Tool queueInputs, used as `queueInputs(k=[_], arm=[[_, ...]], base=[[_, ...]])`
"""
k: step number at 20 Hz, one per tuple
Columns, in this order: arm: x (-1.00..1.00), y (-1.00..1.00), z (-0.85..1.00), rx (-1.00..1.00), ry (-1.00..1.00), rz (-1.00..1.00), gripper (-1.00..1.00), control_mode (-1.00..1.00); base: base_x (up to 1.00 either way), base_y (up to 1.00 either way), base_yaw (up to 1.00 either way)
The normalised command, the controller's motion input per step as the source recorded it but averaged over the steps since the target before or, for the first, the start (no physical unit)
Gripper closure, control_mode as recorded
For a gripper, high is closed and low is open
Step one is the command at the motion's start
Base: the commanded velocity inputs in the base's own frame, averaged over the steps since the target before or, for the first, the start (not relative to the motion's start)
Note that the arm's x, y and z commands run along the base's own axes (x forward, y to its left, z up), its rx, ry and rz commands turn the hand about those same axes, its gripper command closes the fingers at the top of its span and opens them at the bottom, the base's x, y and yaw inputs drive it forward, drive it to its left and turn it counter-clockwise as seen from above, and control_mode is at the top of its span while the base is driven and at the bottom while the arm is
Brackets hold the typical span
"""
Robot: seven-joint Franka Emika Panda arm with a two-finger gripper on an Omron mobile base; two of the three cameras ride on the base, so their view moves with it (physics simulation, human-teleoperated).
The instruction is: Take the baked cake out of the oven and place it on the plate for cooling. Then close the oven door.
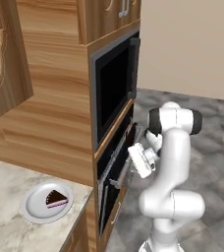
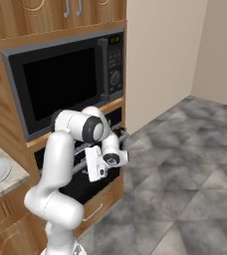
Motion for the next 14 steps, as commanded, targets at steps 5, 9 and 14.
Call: queueInputs(k=[5,9,14], arm=[[0.24,0.69,-0.06,0.6,0.27,0.19,1.0,-1.0],[0.16,0.61,-0.17,0.58,0.28,0.17,1.0,-1.0],[0.07,0.75,-0.16,0.54,0.27,0.16,1.0,-1.0]], base=[[0.0,0.0,0.0],[0.0,0.0,0.0],[0.0,0.0,0.0]])
